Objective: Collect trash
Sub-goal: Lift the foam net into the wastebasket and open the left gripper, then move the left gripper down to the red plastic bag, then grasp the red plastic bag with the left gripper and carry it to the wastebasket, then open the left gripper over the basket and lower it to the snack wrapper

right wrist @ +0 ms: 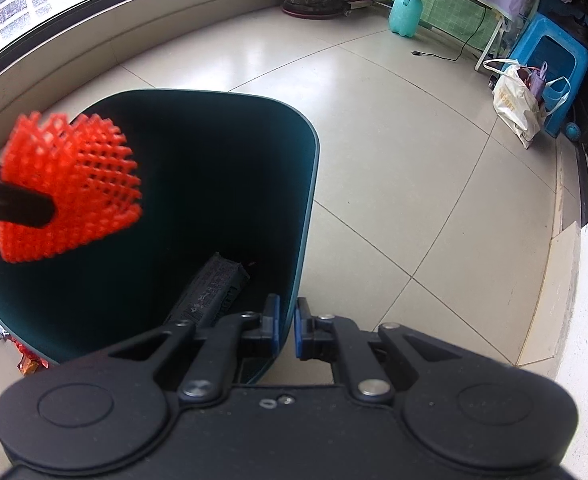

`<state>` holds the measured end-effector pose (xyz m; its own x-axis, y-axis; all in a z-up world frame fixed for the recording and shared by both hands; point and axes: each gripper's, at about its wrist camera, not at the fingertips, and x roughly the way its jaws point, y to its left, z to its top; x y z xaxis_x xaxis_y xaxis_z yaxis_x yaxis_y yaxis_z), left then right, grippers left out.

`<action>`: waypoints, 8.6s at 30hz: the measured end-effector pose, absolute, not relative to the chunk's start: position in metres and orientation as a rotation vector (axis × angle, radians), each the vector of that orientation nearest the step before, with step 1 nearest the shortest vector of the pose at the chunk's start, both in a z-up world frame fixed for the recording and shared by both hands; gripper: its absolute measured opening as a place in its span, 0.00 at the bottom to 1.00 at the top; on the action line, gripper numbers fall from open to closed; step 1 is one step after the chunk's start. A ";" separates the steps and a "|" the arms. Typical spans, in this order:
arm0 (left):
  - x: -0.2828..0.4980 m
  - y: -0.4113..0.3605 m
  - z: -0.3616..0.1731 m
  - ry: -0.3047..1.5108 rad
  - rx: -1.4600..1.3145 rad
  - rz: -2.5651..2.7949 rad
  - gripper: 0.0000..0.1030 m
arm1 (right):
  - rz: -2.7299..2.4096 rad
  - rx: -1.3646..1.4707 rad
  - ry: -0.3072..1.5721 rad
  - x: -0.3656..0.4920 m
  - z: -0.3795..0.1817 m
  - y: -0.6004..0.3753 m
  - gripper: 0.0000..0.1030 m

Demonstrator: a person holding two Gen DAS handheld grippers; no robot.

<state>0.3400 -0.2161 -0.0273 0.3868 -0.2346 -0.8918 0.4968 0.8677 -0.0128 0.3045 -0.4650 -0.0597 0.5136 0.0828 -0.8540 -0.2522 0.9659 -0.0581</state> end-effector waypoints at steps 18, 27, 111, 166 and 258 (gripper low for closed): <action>0.353 -0.224 -0.122 1.290 0.311 -0.408 0.11 | 0.233 -0.194 1.019 0.300 -0.058 -0.467 0.07; 0.339 -0.218 -0.127 1.318 0.289 -0.437 0.16 | 0.273 -0.250 1.040 0.288 -0.056 -0.459 0.10; 0.286 -0.006 -0.300 1.525 0.145 -0.012 0.72 | 0.265 -0.339 1.117 0.272 -0.071 -0.446 0.18; 0.295 -0.131 0.058 0.971 0.204 -0.370 0.56 | 0.280 -0.309 1.093 0.270 -0.066 -0.452 0.18; 0.330 -0.019 -0.067 1.133 -0.009 -0.239 0.77 | 0.279 -0.361 1.088 0.265 -0.072 -0.442 0.17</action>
<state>0.3299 -0.0192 -0.0674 0.4011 -0.1936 -0.8953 0.1845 0.9745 -0.1281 0.2650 -0.4420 -0.0722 0.4392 0.0435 -0.8973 -0.3931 0.9074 -0.1484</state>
